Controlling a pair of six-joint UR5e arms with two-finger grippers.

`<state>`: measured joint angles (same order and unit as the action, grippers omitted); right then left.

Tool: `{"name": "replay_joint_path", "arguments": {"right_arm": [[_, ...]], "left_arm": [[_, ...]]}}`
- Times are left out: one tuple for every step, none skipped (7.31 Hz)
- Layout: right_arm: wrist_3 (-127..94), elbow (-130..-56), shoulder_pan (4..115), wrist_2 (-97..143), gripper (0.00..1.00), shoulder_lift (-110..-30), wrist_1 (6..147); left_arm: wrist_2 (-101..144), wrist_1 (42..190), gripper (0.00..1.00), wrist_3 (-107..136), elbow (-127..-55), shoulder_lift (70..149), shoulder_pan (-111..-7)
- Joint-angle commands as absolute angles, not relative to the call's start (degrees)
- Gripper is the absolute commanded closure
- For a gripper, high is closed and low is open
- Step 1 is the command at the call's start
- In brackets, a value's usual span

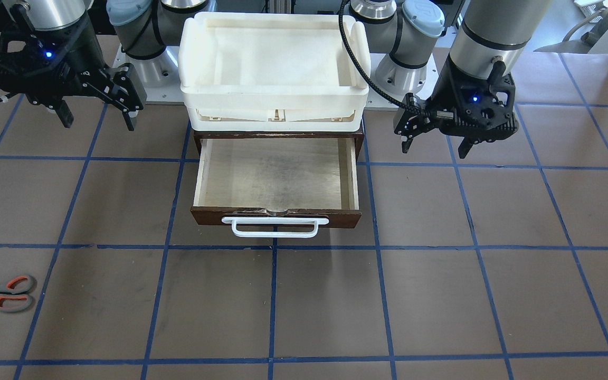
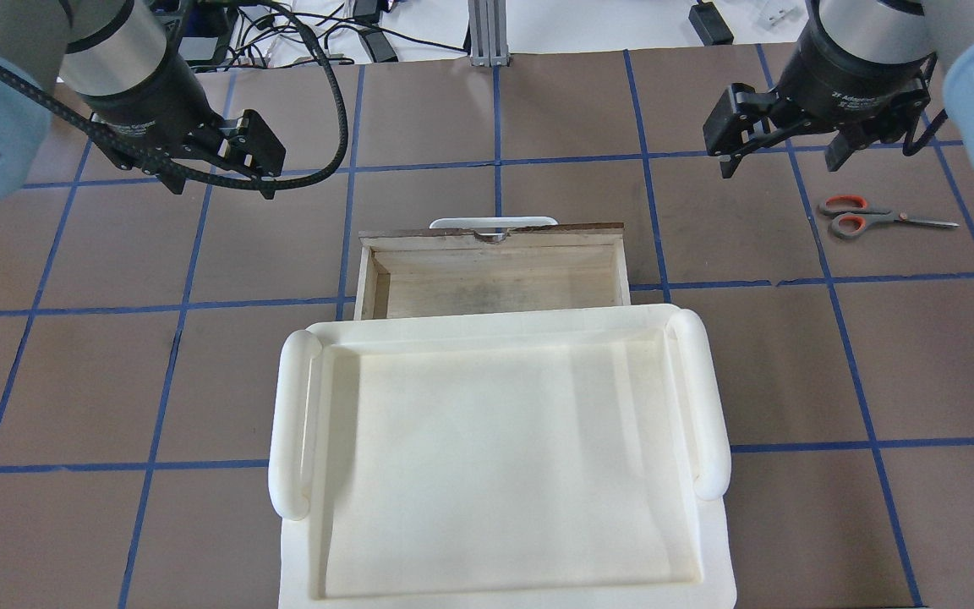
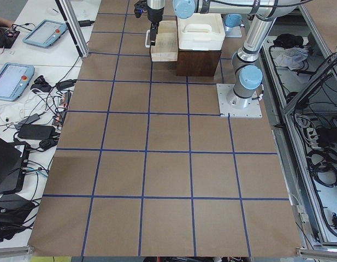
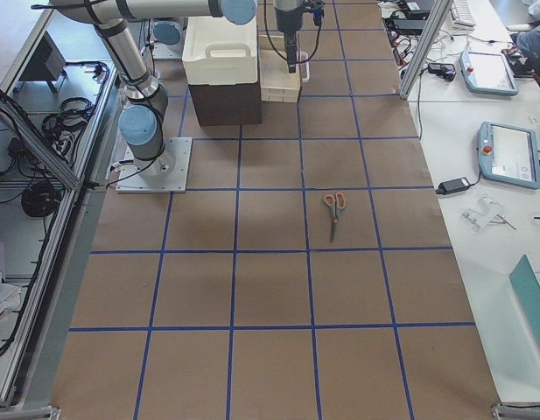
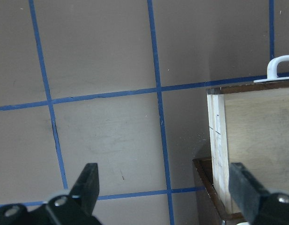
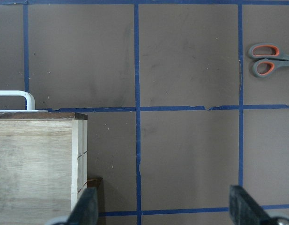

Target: Put scissors in drawer and close it

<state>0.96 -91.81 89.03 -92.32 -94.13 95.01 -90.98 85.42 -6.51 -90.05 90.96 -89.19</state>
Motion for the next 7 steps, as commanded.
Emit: {"name": "replay_joint_path", "arguments": {"right_arm": [[0.97,-91.85,89.03,-92.37,0.00,-94.22,94.92],[0.97,-91.85,89.03,-92.29,0.00,-94.04,95.01],[1.05,-91.85,89.03,-92.20,0.00,-94.04,95.01],[0.88,-91.85,89.03,-91.68,0.00,-93.96,95.10],[0.97,-91.93,89.03,-92.28,0.00,-94.22,94.66],[0.97,-92.11,88.95,-92.46,0.00,-94.22,94.66],[0.97,-92.11,89.03,-92.46,0.00,-94.65,94.57]], "left_arm": [[-90.88,85.25,0.00,-6.50,-90.44,90.45,-89.38],[-90.97,85.43,0.00,-6.42,-90.53,90.79,-89.38],[-90.79,85.26,0.00,-6.42,-91.14,90.70,-89.38],[-90.79,85.25,0.00,-6.50,-91.75,89.83,-89.38],[-90.97,85.17,0.00,-6.50,-92.02,89.56,-89.30],[-91.40,85.17,0.00,-6.42,-92.11,90.52,-89.47],[-91.32,85.17,0.00,-6.42,-92.28,90.01,-89.56]]}}
